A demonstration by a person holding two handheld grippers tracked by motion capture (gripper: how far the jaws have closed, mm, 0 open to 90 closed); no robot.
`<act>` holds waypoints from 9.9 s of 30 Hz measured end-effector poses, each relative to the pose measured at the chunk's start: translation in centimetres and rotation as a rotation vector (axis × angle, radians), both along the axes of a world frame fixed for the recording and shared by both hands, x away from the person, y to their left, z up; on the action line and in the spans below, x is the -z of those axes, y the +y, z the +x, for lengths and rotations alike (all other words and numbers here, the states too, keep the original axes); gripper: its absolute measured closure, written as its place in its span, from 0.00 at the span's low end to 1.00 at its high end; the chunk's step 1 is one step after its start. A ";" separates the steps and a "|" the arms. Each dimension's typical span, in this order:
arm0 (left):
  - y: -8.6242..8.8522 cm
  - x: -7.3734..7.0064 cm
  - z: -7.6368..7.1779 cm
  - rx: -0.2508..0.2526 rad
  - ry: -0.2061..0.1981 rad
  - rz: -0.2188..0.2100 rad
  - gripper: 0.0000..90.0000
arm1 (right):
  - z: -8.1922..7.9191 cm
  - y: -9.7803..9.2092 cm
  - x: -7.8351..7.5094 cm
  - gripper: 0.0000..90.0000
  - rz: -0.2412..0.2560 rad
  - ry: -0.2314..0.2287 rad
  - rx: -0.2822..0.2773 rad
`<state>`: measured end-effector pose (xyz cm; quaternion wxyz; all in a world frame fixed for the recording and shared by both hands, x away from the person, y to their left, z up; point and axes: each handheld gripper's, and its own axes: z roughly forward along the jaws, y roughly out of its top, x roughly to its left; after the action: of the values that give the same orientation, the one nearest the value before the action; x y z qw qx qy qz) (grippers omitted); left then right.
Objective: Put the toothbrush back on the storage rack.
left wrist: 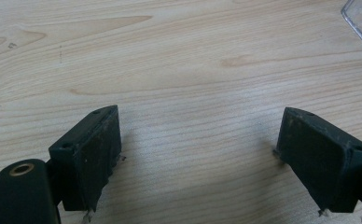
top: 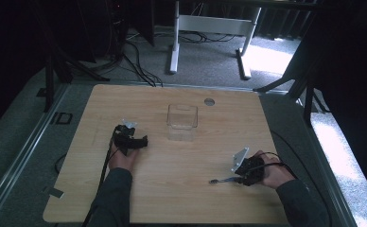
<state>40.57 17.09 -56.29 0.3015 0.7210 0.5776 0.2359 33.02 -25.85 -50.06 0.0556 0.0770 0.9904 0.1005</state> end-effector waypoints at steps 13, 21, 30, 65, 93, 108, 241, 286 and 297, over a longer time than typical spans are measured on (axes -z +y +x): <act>0.0 0.0 0.0 0.000 0.000 0.000 0.15 | 0.1 0.4 0.3 0.74 -0.042 0.018 -0.047; 0.0 0.0 0.0 0.000 0.000 0.000 0.15 | 0.0 0.6 0.4 0.74 -0.059 0.014 -0.068; 0.0 0.0 0.0 0.000 0.000 0.000 0.15 | 0.0 0.9 0.5 0.75 -0.059 0.002 -0.089; 0.0 0.0 0.0 0.000 0.000 0.000 0.15 | 0.5 1.9 1.1 0.82 -0.113 0.036 -0.124; 0.0 0.0 0.0 0.000 0.000 0.000 0.15 | 0.5 1.9 -0.6 0.88 0.011 0.060 -0.068; 0.0 0.0 0.0 0.000 0.000 0.000 0.15 | 0.3 1.4 -2.0 0.88 0.160 -0.006 -0.014; 0.0 0.0 0.0 0.003 0.001 0.001 0.15 | 1.9 3.2 -5.3 0.88 0.692 -0.289 0.262; 0.0 0.0 0.0 0.003 0.000 0.000 0.15 | 3.3 4.3 -6.1 0.88 0.781 -0.320 0.337; 0.0 0.0 0.0 0.003 0.001 0.002 0.15 | 4.1 5.6 -7.1 0.88 0.811 -0.319 0.328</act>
<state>40.61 17.07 -56.28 0.3008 0.7224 0.5762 0.2359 37.09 -20.24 -42.97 0.1879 0.2318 0.8250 0.4799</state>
